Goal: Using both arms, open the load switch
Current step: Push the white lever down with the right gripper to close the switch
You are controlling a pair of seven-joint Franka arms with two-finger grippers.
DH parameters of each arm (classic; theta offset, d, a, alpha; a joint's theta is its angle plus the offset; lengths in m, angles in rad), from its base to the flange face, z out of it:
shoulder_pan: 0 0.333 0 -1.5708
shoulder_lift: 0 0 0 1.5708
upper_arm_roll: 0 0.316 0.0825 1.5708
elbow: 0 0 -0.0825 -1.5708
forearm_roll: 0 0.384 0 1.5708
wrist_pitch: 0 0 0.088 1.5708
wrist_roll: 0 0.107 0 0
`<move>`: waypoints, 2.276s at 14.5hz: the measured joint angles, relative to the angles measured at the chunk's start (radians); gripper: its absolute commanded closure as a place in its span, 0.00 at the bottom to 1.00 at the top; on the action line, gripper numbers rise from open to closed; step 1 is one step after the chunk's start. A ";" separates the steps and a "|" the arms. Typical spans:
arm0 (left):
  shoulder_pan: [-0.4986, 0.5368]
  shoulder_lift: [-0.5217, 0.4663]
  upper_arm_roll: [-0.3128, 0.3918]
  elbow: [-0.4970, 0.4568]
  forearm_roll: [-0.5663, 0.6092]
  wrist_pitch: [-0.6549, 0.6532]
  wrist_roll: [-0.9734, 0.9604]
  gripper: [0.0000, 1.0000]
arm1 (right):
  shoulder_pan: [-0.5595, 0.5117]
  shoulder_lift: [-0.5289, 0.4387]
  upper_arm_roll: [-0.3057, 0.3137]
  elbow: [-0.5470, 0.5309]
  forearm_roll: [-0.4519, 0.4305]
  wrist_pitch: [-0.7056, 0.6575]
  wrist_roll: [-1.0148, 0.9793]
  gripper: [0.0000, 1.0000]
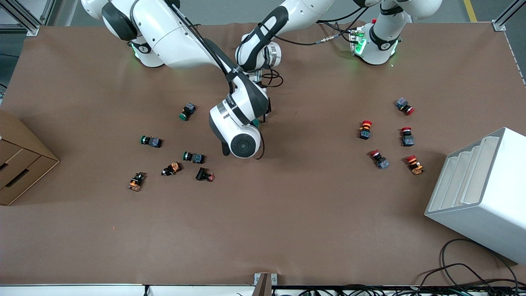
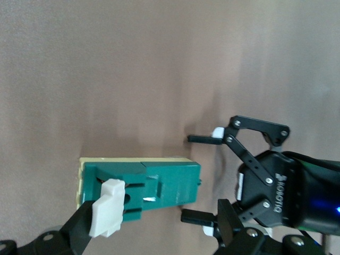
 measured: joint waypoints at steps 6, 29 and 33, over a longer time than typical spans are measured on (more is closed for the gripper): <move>0.000 0.000 0.000 0.000 0.000 0.000 0.000 0.00 | 0.001 0.000 0.008 0.028 0.010 -0.086 0.000 0.00; 0.000 0.000 0.000 0.000 0.000 0.000 -0.001 0.01 | 0.012 0.023 0.051 -0.010 0.013 -0.150 -0.009 0.00; 0.000 0.000 0.000 0.000 0.000 0.000 -0.001 0.01 | 0.013 0.028 0.051 -0.010 0.013 -0.148 -0.010 0.00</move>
